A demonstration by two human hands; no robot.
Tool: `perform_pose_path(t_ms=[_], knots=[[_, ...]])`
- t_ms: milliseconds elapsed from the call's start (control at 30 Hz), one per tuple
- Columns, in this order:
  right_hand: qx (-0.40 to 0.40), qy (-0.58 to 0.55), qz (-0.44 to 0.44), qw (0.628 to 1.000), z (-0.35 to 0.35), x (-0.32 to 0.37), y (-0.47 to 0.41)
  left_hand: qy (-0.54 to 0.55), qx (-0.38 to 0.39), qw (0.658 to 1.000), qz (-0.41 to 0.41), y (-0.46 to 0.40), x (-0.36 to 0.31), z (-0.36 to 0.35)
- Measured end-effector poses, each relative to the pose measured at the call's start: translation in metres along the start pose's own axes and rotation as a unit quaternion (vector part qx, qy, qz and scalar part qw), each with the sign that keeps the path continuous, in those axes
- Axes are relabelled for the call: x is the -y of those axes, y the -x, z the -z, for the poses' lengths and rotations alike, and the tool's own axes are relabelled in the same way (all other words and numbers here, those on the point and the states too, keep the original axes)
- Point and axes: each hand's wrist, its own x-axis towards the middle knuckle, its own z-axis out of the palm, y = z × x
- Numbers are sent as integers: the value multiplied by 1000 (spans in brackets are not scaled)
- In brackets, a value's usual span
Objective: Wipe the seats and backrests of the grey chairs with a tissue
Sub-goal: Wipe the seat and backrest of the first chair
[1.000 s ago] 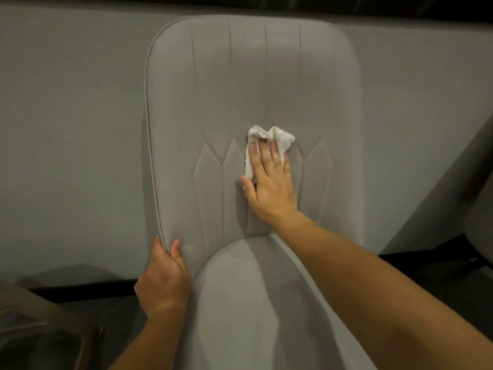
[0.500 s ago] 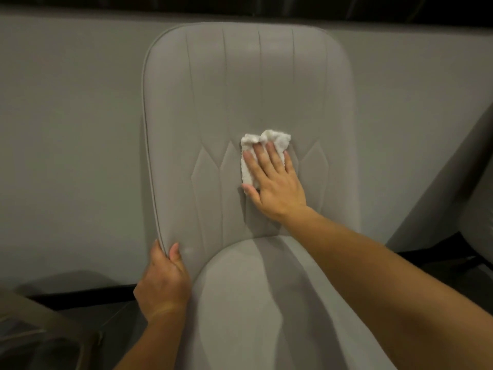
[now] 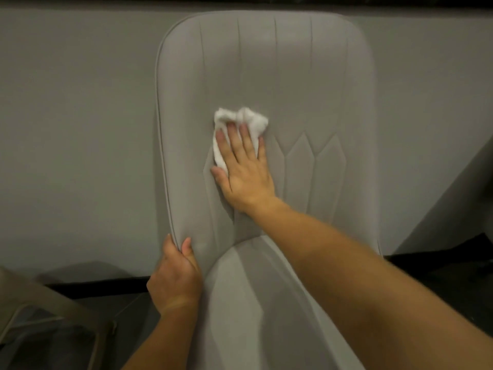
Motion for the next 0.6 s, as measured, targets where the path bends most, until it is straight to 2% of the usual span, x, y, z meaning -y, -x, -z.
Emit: perform_pose_path(t_ms=[167, 267, 500, 600], knots=[[78, -95, -35, 992, -27, 25, 76, -2, 3, 1000, -4, 0, 1, -1], [107, -135, -26, 985, -26, 25, 100, 6, -4, 1000, -10, 0, 2, -2], [173, -87, 37, 980, 4, 4, 127, 16, -6, 1000, -4, 2, 0, 0], [260, -64, 34, 963, 17, -12, 146, 6, 0, 1000, 11, 1, 0, 0]])
